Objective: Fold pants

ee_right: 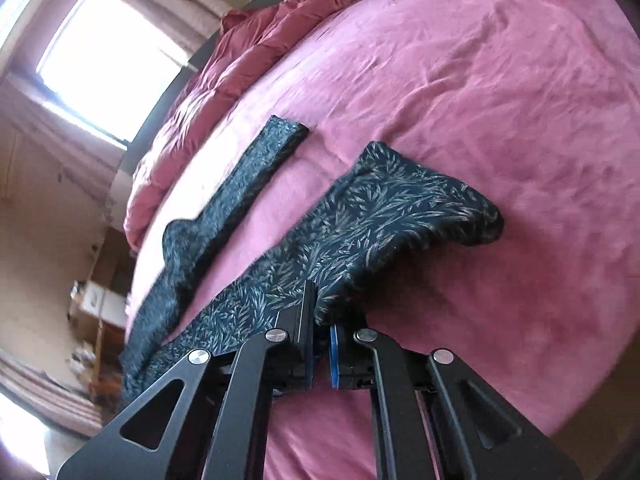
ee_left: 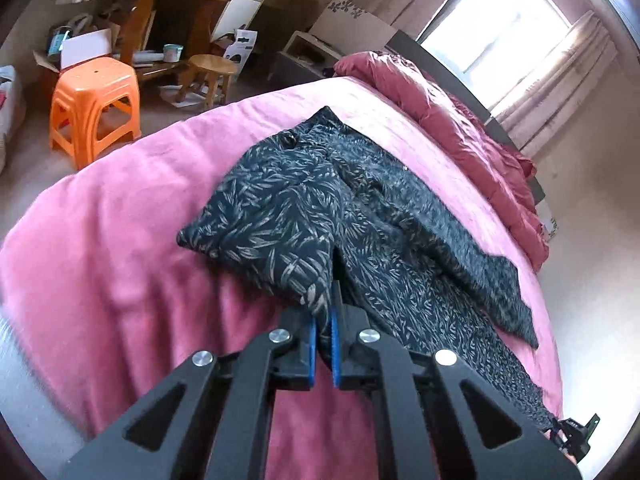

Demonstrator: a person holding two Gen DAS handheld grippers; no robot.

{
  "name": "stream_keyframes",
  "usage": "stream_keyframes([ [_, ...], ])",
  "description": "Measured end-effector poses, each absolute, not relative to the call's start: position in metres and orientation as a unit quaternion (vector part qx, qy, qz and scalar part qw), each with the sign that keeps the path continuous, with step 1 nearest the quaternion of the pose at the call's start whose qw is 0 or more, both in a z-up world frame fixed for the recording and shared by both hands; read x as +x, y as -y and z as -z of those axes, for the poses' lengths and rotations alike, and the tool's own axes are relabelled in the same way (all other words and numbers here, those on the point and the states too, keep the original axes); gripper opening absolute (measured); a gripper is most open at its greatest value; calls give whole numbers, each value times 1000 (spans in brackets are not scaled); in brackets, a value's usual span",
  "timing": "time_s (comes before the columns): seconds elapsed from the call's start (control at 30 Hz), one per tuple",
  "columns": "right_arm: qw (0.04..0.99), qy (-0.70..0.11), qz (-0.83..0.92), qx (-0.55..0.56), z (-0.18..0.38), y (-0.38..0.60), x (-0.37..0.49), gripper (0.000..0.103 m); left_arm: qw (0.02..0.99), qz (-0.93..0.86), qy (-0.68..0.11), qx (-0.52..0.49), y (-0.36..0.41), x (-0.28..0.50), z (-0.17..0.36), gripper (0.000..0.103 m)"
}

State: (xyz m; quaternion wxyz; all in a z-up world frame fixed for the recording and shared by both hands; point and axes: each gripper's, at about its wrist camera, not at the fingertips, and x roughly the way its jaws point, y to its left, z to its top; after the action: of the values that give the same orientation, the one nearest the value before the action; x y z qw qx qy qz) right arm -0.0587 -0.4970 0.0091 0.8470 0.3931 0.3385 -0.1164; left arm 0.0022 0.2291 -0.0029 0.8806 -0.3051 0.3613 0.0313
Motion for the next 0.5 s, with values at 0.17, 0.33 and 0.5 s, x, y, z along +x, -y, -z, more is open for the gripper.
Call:
stream_keyframes([
  [0.17,828,-391,109,386,19,502,-63,5,875,-57,-390,-281,-223,-8,26,5],
  [0.33,818,-389,63,419,35,513,-61,16,873,-91,-398,-265,-222,-9,37,25],
  [0.5,814,-321,86,477,38,543,-79,50,890,-139,-344,-265,-229,-27,17,48],
])
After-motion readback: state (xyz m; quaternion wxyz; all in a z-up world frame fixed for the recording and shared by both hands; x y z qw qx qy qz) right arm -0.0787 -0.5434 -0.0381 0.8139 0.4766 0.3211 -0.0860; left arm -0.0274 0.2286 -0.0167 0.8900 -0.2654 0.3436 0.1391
